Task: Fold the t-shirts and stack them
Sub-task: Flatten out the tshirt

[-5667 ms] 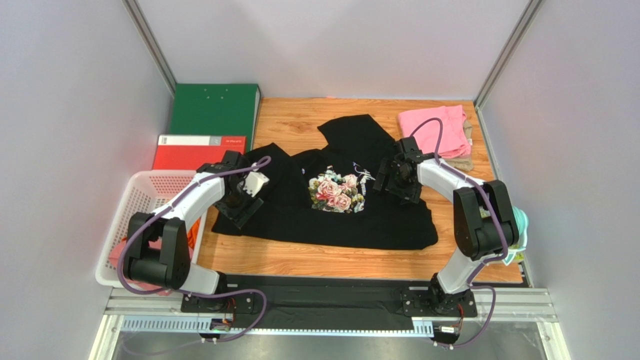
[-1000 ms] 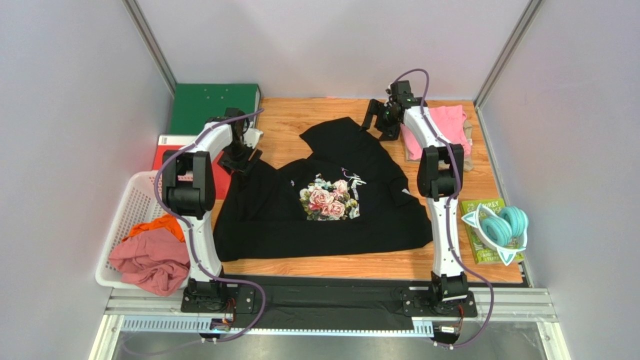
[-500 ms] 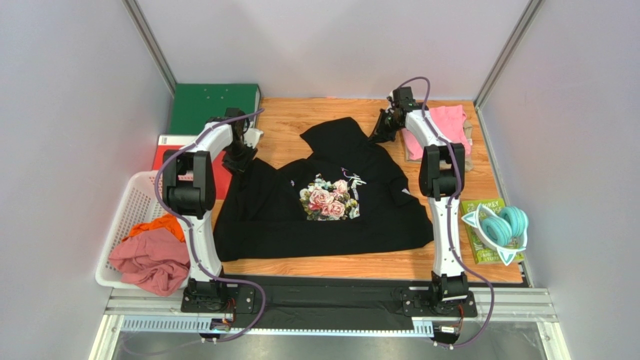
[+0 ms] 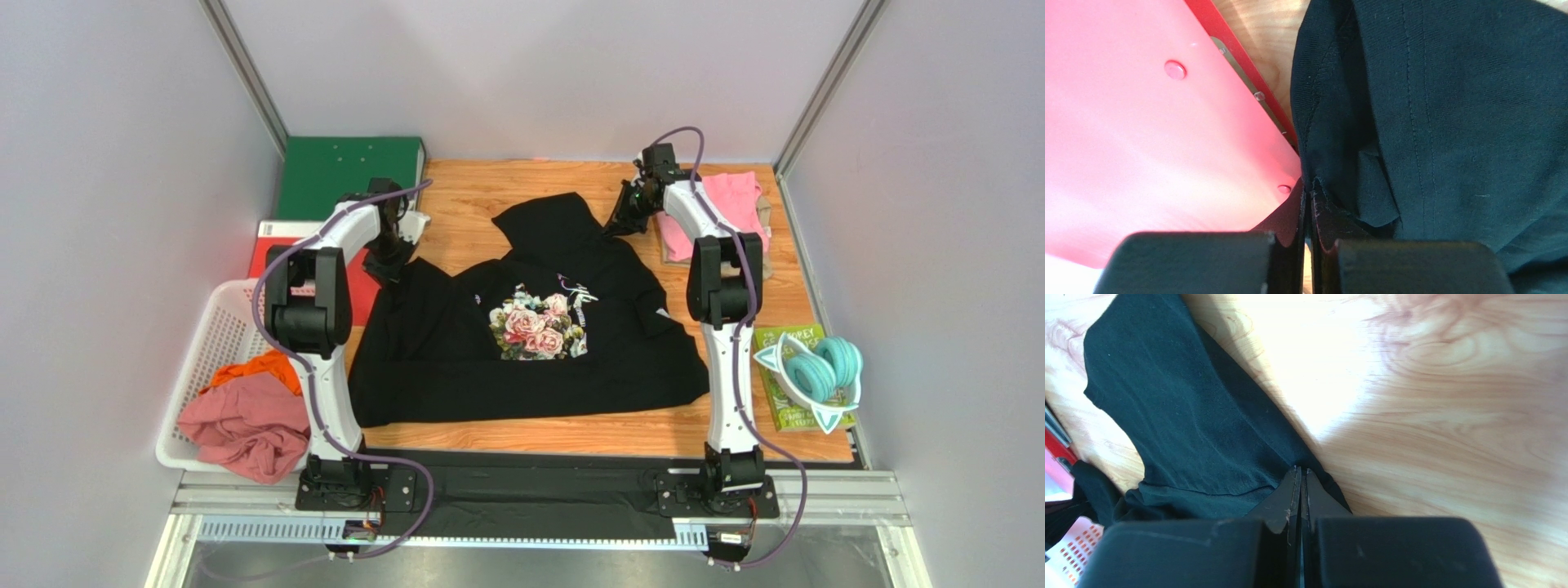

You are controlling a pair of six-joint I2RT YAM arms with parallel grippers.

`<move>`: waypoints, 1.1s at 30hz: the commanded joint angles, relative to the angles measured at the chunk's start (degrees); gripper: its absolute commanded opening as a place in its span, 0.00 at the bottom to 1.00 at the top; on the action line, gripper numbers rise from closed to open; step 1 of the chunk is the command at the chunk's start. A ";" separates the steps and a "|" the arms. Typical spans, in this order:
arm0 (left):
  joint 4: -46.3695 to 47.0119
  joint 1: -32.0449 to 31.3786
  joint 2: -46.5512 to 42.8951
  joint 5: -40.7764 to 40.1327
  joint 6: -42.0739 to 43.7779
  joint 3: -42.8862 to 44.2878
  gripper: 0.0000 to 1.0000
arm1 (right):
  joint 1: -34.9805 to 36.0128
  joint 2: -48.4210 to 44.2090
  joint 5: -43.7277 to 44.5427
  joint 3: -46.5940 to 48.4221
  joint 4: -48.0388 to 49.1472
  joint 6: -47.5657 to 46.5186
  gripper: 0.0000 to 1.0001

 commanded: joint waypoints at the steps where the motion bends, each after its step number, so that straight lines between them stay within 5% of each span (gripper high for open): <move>1: 1.13 0.52 -3.58 -1.59 0.92 -0.81 0.00 | -1.62 -8.29 4.06 -0.16 -0.15 -1.18 0.00; 15: -0.81 2.10 -10.08 -3.18 2.59 -0.28 0.00 | -8.13 -23.07 1.52 -9.55 5.45 1.46 0.00; 24: 1.48 2.19 -12.98 -5.20 3.64 -5.99 0.00 | -4.70 -8.66 -1.56 -1.13 -0.16 1.02 0.43; 33: 1.30 2.63 -12.90 -5.03 3.47 -5.91 0.00 | -4.26 -0.40 -2.62 3.00 -2.35 0.14 0.48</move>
